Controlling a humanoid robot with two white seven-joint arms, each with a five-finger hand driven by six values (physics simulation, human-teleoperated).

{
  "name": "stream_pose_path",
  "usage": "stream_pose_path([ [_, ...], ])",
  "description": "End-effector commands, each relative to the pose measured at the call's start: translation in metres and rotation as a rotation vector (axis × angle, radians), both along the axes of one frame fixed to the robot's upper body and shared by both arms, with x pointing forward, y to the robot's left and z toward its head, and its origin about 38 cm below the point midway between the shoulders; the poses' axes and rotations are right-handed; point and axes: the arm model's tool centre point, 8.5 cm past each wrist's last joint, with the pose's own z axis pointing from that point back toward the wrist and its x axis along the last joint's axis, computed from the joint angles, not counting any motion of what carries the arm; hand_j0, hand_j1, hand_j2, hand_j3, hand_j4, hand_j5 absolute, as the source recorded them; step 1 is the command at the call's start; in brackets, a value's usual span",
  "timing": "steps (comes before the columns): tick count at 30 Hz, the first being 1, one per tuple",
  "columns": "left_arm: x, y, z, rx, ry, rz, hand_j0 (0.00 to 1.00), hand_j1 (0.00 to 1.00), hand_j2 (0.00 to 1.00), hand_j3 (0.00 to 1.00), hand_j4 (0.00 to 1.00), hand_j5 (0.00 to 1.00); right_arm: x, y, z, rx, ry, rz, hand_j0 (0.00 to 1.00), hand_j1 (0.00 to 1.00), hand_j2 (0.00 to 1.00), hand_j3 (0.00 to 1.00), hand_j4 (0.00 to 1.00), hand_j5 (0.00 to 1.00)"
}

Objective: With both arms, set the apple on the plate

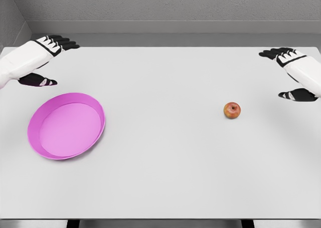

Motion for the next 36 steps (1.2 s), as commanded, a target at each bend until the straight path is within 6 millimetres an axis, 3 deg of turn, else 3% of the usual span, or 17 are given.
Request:
stream_pose_path([
  [1,0.0,0.0,0.001,-0.005,0.001,0.001,1.0,1.0,1.0,1.0,1.0,1.0,0.0,0.0,0.0,0.002,0.002,0.001,1.0,1.0,1.0,1.0,1.0,1.0],
  [5,0.0,0.0,0.002,0.001,-0.003,0.0,1.0,1.0,1.0,1.0,1.0,1.0,0.002,0.0,-0.01,0.01,0.029,-0.013,1.0,1.0,1.0,1.0,1.0,1.0],
  [9,0.0,0.004,0.002,0.006,-0.002,0.007,1.0,1.0,1.0,1.0,1.0,1.0,0.025,0.044,-0.043,-0.038,0.169,-0.033,1.0,1.0,1.0,1.0,1.0,1.0],
  [12,-0.001,0.004,0.002,0.007,0.0,0.007,1.0,1.0,1.0,1.0,1.0,1.0,0.032,0.059,-0.057,-0.118,0.33,-0.019,1.0,1.0,1.0,1.0,1.0,1.0],
  [20,0.0,0.005,0.001,0.009,0.002,0.011,1.0,1.0,1.0,1.0,1.0,1.0,0.046,0.072,-0.054,-0.172,0.47,-0.03,1.0,1.0,1.0,1.0,1.0,1.0],
  [26,0.0,0.005,0.001,0.019,-0.001,0.01,1.0,1.0,1.0,1.0,1.0,1.0,0.057,0.088,-0.071,-0.202,0.529,-0.007,1.0,1.0,1.0,1.0,1.0,1.0],
  [36,0.0,0.005,0.0,0.028,-0.002,0.01,1.0,1.0,1.0,1.0,1.0,1.0,0.057,0.086,-0.081,-0.218,0.571,-0.021,1.0,1.0,1.0,1.0,1.0,1.0],
])
